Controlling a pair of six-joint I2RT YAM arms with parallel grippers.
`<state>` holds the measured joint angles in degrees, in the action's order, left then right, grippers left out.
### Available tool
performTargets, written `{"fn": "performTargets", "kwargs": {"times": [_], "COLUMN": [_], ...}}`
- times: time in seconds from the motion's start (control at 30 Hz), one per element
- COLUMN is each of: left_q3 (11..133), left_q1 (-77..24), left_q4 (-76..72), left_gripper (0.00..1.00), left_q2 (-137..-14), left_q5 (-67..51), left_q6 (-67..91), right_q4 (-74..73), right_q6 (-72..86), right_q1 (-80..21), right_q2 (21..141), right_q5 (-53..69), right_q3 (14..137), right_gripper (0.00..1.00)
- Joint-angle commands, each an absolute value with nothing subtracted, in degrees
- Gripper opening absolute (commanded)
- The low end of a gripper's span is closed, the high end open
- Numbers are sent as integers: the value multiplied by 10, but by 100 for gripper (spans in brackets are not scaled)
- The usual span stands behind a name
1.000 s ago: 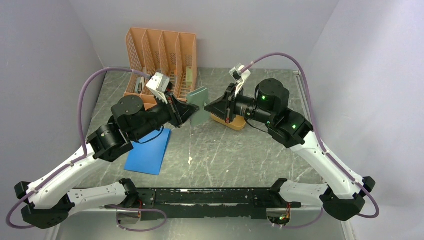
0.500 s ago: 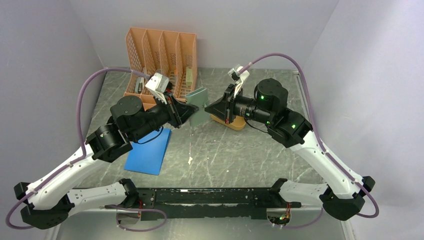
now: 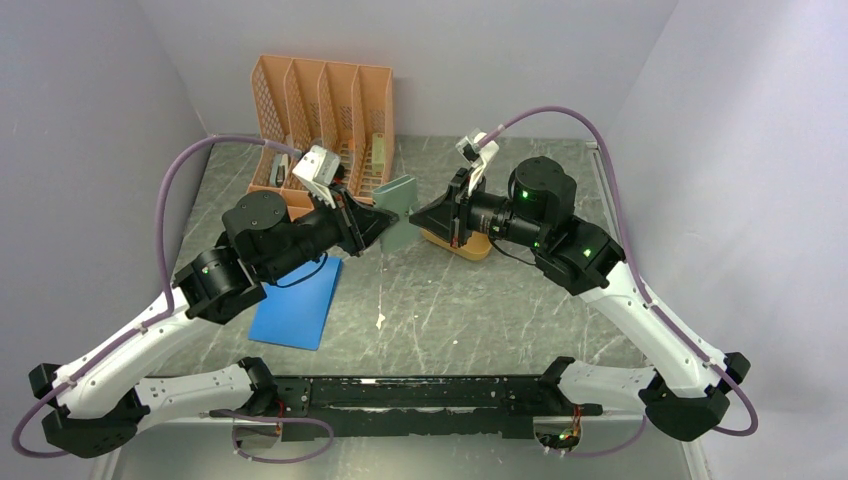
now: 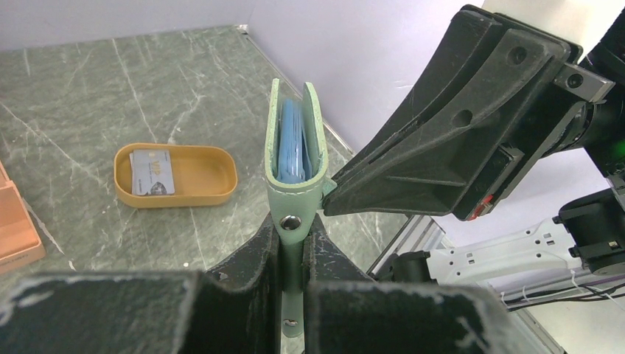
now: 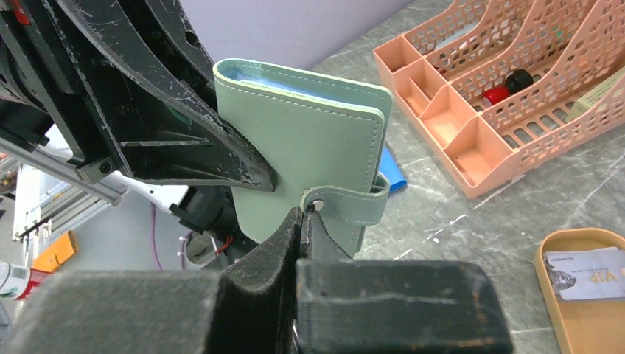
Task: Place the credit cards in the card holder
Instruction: Close the card holder at the center of the board.
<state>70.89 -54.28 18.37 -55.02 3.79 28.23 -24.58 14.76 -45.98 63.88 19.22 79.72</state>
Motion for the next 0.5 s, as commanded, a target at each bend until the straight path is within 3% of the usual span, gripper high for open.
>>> {"fn": "performTargets", "kwargs": {"times": [0.0, 0.47], "left_q3": [736, 741], "left_q1": [-546, -546], "left_q4": [159, 141], "left_gripper": [5, 5], "left_q2": [-553, -561], "left_q5": [5, -47], "left_q6": [279, 282], "right_q4": [-233, -239], "right_q6": [151, 152], "right_q1": [-458, -458], "right_q2": [642, 655], "right_q5": [207, 208], "right_q3": [806, 812], "right_gripper": [0, 0]}}
